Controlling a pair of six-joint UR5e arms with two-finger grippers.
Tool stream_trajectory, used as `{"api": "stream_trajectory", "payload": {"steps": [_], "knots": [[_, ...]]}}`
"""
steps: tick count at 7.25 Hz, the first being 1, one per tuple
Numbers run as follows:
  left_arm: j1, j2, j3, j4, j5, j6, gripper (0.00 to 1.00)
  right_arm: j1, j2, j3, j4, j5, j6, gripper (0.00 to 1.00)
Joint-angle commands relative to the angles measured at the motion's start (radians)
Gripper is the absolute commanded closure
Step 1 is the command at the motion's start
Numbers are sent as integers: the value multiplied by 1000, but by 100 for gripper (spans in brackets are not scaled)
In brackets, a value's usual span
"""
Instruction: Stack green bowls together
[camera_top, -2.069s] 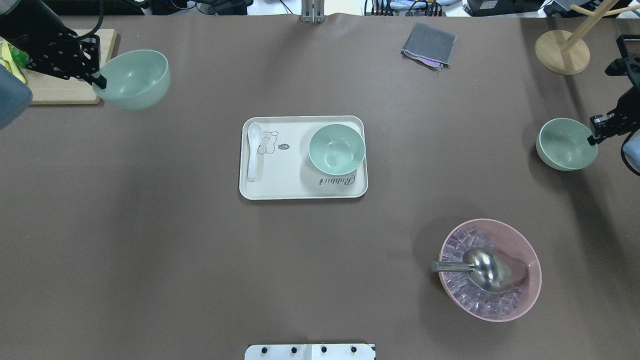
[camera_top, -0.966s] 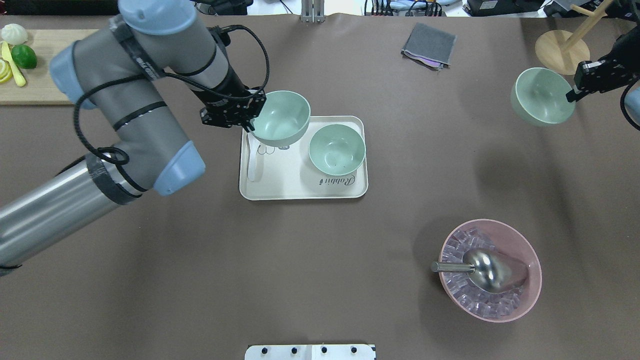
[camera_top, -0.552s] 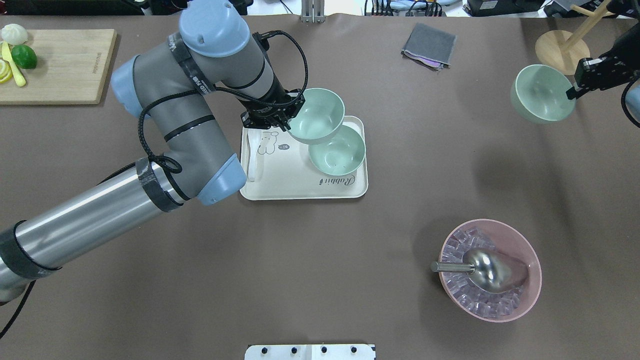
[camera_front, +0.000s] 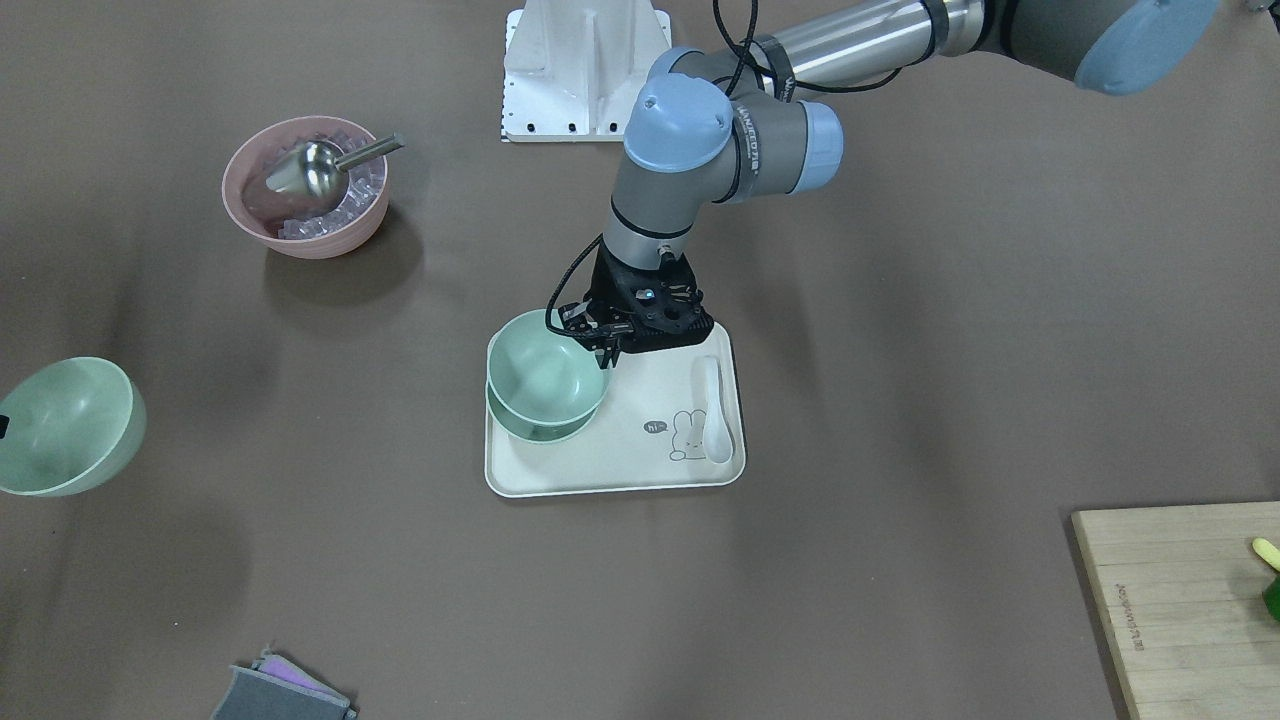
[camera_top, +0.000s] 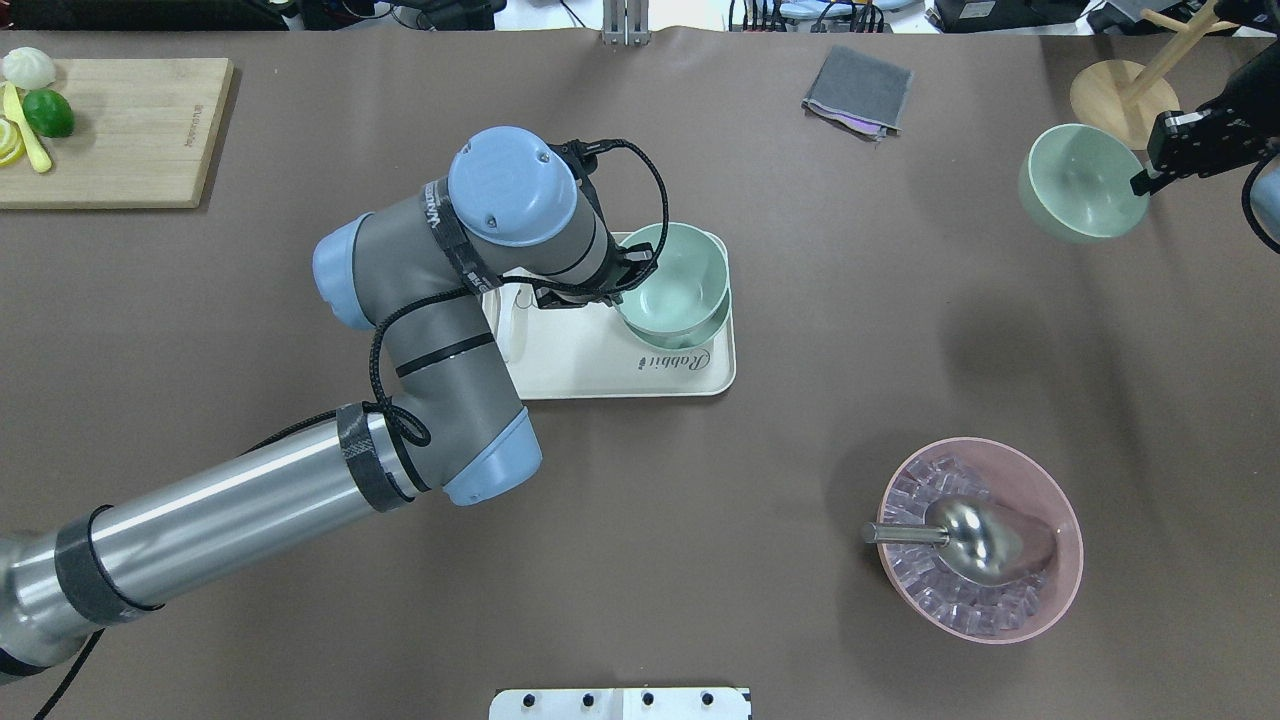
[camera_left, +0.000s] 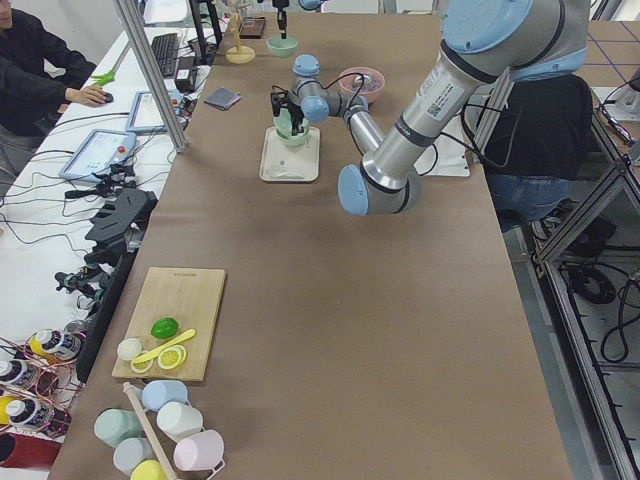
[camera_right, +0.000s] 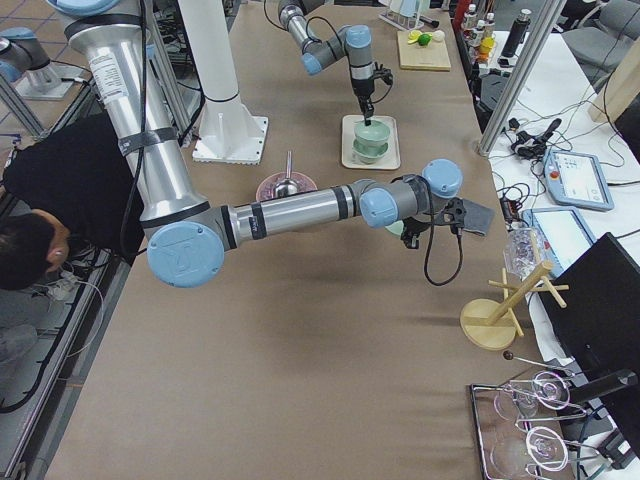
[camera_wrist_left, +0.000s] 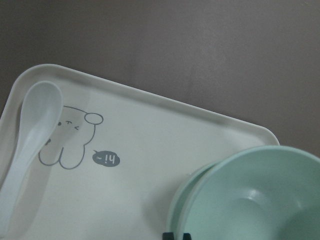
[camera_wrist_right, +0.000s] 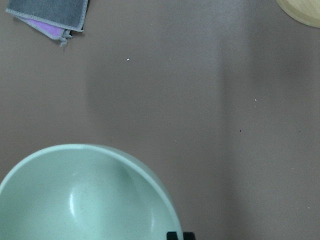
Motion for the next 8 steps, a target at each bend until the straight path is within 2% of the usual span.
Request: {"api": "stream_trajectory", "payload": {"steps": [1,3,7,8], "knots": [[24,-8,14,0,22,-3,100,0,2,2,0,0,1,100],[24,-39,57,-1,23,-27,100,0,6,2,0,-3,1,100],[23,-42,61,0,37,-67,97,3,3,2,0,-8,1,100],[15,-40,61,2,37,-66,44,3,3,2,0,-6,1,100]]}}
